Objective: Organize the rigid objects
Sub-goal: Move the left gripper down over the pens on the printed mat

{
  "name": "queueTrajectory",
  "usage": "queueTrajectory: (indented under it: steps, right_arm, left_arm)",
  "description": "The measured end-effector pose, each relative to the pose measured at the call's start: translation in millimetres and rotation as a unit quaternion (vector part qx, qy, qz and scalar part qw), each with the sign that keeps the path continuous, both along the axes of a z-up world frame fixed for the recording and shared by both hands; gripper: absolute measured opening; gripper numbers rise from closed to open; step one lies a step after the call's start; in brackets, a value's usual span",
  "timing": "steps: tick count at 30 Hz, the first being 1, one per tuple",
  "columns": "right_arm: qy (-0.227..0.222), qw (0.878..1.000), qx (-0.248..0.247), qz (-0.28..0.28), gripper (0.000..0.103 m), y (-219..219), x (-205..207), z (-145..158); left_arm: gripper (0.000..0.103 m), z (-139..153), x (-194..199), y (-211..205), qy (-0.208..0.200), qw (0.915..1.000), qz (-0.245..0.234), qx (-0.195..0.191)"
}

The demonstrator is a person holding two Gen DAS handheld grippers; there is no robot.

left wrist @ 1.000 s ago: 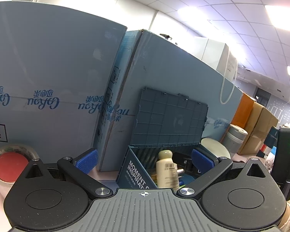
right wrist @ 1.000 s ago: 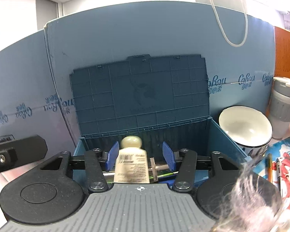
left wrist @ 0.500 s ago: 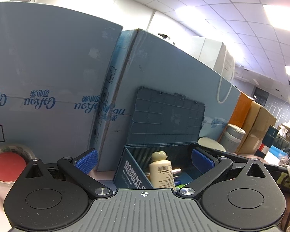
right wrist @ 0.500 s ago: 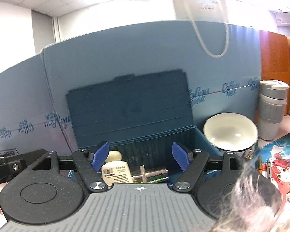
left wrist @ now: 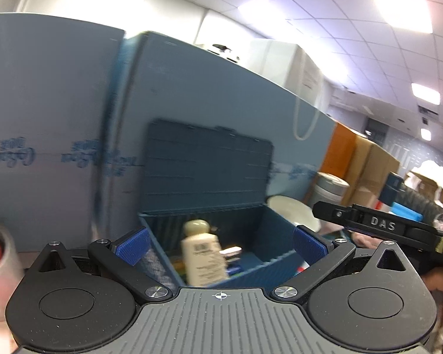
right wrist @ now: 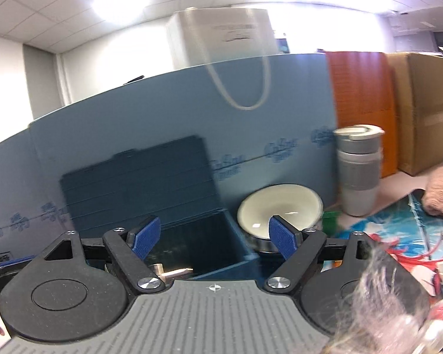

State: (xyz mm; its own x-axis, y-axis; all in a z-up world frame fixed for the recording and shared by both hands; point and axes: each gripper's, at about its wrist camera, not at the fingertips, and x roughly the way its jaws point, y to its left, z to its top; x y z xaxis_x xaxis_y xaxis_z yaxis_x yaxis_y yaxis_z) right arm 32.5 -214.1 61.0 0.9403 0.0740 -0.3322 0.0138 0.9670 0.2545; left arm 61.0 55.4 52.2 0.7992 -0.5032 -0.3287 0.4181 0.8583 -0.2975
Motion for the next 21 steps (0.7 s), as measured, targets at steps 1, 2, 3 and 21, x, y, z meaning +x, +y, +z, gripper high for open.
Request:
queueTrajectory:
  steps: [1,2,3,21]
  right_arm:
    - [0.001,1.0,0.003,-0.006,0.079,-6.3,-0.8,-1.1]
    - [0.002,1.0,0.006,-0.011,0.079,-12.5,-2.0,-2.1]
    - [0.003,1.0,0.009,-0.015,0.079,-18.7,-2.8,-3.4]
    - [-0.018,0.987,0.135,-0.086,0.081,-119.5,-17.4,-47.1]
  left_arm:
    - [0.103,0.0,-0.6,-2.8,0.004,0.9999,-0.012,-0.006]
    - [0.103,0.3,-1.6,-6.0,0.007,0.9996,-0.024,-0.012]
    - [0.103,1.1,-2.8,-9.7,0.008,0.999,-0.04,-0.018]
    - [0.103,-13.8,1.7,-123.9,0.083,0.9847,-0.153,-0.007]
